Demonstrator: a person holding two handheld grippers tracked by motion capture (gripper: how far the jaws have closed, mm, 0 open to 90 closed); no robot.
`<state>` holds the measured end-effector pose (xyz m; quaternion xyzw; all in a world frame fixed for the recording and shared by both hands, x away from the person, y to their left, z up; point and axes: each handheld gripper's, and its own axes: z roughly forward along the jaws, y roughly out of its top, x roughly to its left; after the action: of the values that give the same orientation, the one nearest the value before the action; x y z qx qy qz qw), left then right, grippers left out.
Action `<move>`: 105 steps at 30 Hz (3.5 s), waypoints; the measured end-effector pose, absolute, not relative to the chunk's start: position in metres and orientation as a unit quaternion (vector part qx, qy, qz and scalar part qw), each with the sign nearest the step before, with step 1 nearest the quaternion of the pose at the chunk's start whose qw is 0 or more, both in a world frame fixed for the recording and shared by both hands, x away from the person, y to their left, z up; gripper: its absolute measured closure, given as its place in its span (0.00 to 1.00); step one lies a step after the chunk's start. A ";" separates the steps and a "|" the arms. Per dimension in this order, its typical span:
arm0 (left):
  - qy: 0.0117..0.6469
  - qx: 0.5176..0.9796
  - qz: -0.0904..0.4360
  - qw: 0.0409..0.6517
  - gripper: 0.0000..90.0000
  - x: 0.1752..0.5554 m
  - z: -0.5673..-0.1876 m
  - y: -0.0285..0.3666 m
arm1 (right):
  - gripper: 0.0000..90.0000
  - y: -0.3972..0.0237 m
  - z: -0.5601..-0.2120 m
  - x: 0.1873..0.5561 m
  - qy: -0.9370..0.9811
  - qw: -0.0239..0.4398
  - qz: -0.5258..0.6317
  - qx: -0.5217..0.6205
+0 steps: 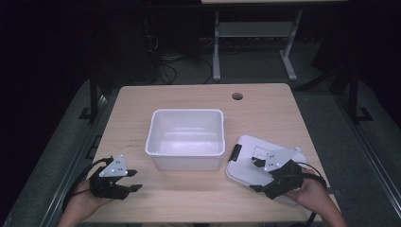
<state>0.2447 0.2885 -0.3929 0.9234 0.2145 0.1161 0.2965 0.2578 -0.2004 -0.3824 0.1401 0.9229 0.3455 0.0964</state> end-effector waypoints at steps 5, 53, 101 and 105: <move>0.214 0.924 0.116 0.296 0.51 0.244 -0.399 0.284 | 0.29 -0.204 -0.380 0.262 0.924 0.098 0.340 0.146; 0.211 0.920 0.124 0.305 0.45 0.240 -0.418 0.271 | 0.59 -0.237 -0.397 0.302 0.929 0.107 0.293 0.197; 0.218 0.920 0.118 0.304 0.40 0.242 -0.422 0.273 | 0.93 -0.246 -0.412 0.331 0.937 0.081 0.277 0.197; 0.220 0.920 0.116 0.304 0.40 0.243 -0.422 0.274 | 0.93 -0.247 -0.408 0.331 0.936 0.082 0.282 0.195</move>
<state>0.2427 0.2739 -0.4222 0.9198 0.2201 0.1158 0.3036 0.3310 -0.2469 -0.4076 0.1948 0.9358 0.2823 0.0818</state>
